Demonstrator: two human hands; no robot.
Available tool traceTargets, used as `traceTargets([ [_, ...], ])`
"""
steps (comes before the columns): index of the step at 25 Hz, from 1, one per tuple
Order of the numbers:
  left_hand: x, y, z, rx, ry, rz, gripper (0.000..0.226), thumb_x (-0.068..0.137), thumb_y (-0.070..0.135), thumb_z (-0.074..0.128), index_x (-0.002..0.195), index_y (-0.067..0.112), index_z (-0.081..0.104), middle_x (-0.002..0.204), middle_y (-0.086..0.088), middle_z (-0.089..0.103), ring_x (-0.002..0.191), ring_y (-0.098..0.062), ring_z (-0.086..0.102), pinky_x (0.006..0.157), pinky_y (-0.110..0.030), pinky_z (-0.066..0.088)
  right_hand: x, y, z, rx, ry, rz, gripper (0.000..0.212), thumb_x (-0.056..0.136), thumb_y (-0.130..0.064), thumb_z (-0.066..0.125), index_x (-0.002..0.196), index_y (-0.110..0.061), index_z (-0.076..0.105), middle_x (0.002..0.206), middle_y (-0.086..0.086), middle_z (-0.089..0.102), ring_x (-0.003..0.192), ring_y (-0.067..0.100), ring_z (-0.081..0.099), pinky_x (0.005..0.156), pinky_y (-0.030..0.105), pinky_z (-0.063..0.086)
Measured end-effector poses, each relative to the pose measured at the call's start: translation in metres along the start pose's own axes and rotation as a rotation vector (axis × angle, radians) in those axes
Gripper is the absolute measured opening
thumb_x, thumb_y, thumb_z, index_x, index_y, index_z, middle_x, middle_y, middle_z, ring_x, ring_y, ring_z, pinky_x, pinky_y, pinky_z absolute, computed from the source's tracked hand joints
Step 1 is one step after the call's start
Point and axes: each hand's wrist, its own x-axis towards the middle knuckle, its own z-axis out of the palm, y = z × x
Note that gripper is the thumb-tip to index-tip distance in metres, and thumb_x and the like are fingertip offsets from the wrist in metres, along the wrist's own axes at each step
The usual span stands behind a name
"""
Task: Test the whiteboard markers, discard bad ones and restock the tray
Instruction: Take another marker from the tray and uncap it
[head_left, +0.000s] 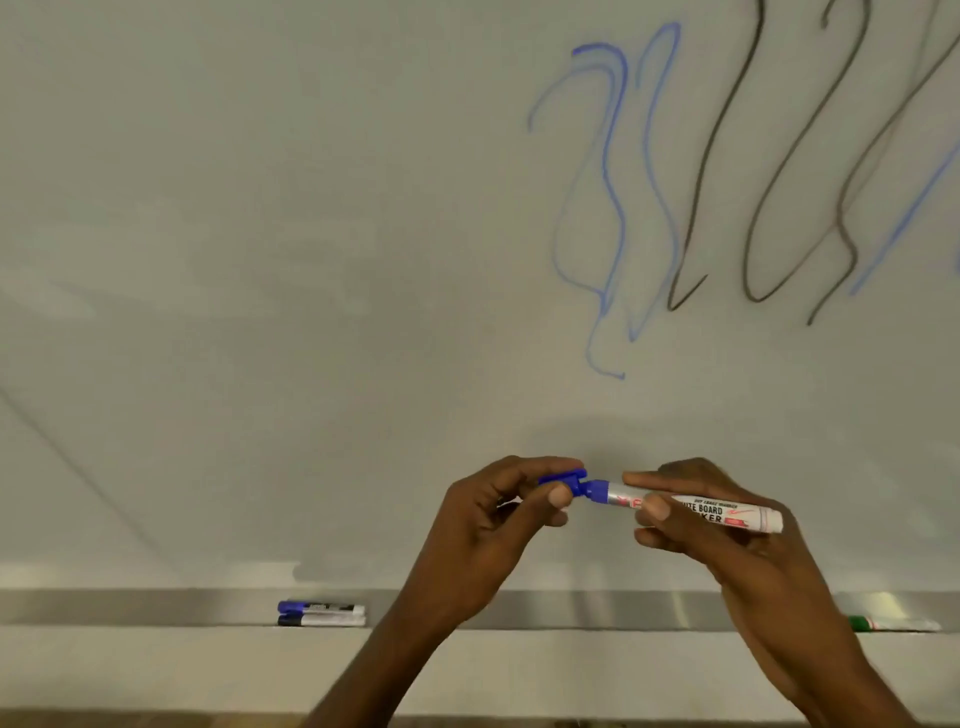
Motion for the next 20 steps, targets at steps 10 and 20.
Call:
traceTargets([
  [10,-0.065,-0.059,0.02,-0.026,-0.04,-0.34,0.027,0.101,0.025,0.052,0.122,0.013,0.066,0.108,-0.014,0.069,0.09,-0.019,0.069,0.089,-0.036,0.059,-0.007,0.07,-0.026,-0.06,-0.277,0.43,0.075,0.03,-0.052,0.095,0.093,-0.016,0.08,0.095,0.013,0.077,0.093,0.033,0.071,0.087,0.042,0.056],
  [20,-0.103,-0.067,0.031,0.23,0.17,-0.393,0.023,0.105,0.031,0.039,0.109,0.017,0.057,0.076,0.01,0.049,0.063,-0.006,0.044,0.059,-0.026,0.041,-0.002,0.103,-0.011,0.06,-0.377,0.428,0.065,0.056,-0.066,0.081,0.099,-0.018,0.077,0.094,0.015,0.076,0.087,0.029,0.074,0.077,0.025,0.06],
])
